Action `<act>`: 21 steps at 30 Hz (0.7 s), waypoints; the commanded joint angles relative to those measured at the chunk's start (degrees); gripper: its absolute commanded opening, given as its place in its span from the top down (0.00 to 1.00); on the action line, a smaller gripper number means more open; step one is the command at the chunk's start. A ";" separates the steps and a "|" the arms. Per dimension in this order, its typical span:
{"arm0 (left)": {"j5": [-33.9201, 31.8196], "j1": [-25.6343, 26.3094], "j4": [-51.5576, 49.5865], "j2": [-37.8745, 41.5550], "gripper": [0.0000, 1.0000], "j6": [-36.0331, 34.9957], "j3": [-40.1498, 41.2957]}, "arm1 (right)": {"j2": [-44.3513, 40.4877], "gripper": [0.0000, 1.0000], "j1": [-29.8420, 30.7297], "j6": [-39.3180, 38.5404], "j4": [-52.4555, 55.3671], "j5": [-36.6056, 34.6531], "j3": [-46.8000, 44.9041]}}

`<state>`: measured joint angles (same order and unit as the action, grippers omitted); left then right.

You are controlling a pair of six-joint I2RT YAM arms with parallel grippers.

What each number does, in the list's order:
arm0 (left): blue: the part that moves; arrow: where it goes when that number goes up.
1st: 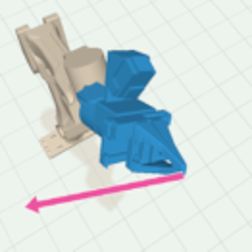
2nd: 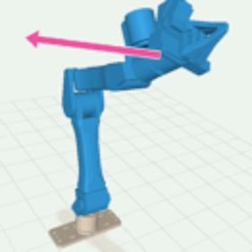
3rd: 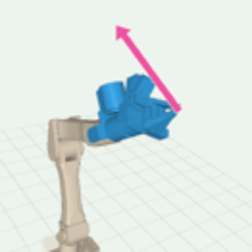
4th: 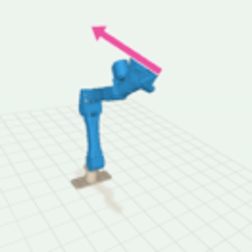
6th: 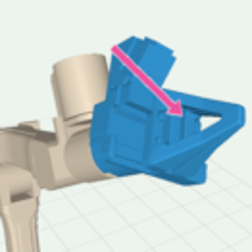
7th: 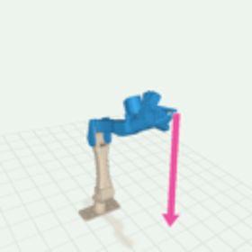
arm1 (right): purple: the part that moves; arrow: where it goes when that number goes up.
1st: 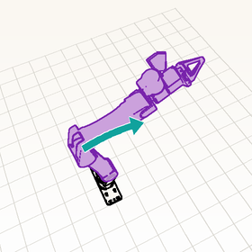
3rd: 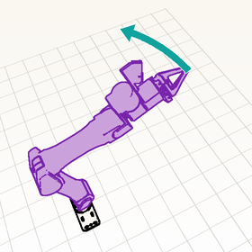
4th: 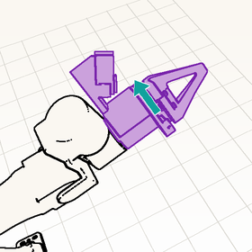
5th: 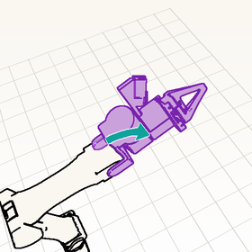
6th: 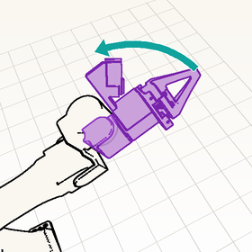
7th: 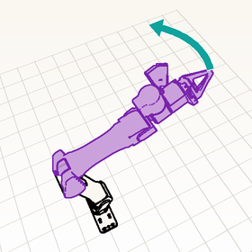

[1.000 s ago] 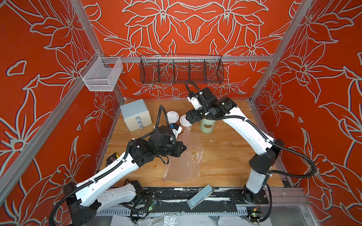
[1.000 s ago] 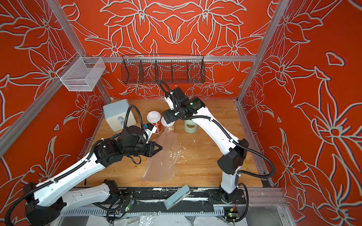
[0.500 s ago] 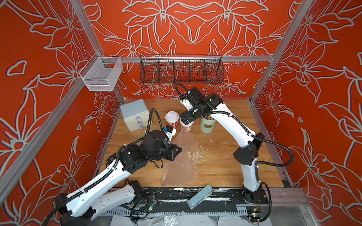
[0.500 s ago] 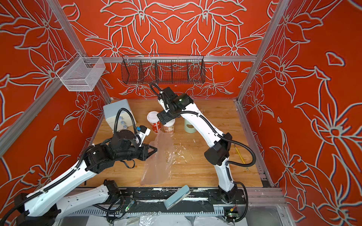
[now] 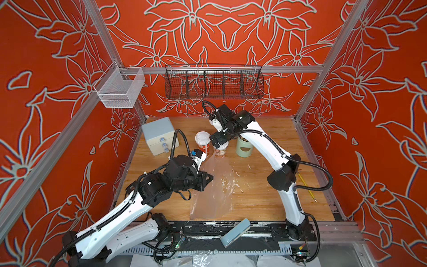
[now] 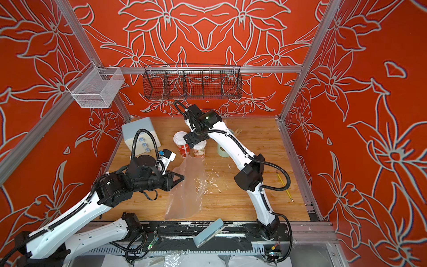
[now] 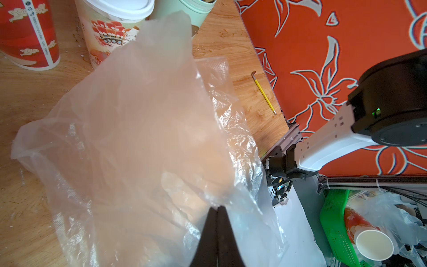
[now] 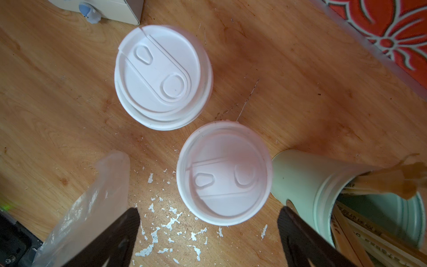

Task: Pack milk tea into plastic carrier bags
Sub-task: Pick up the milk tea cup at the center of the board.

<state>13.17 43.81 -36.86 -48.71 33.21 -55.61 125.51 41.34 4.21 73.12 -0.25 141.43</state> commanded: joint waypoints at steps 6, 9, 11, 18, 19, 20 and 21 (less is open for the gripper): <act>-0.37 -0.48 0.65 1.84 1.00 0.08 1.96 | 3.87 0.05 -1.00 0.08 2.22 -0.46 3.89; -0.63 -0.48 0.73 2.19 1.00 0.23 2.13 | 4.48 0.05 -1.13 0.43 2.55 -0.74 4.47; -0.77 -0.48 0.71 2.39 1.00 0.30 2.18 | 4.71 0.04 -1.18 0.41 2.67 -0.97 4.30; -1.31 -0.48 0.83 2.48 1.00 0.33 2.34 | 4.57 0.05 -1.35 0.74 3.28 -0.58 3.52; -1.35 -0.48 0.83 2.48 1.00 0.32 2.35 | 4.65 0.05 -1.36 0.73 3.22 -0.26 3.44; -1.31 -0.48 0.83 2.48 1.00 0.35 2.37 | 4.66 0.05 -1.36 0.80 3.17 0.13 3.36; -1.35 -0.48 0.87 2.48 1.00 0.42 2.48 | 4.77 0.05 -1.35 0.83 3.17 0.32 3.33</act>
<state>12.49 43.77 -36.77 -46.70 33.30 -53.45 129.43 40.12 4.73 74.43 -0.49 143.98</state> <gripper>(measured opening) 0.047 0.946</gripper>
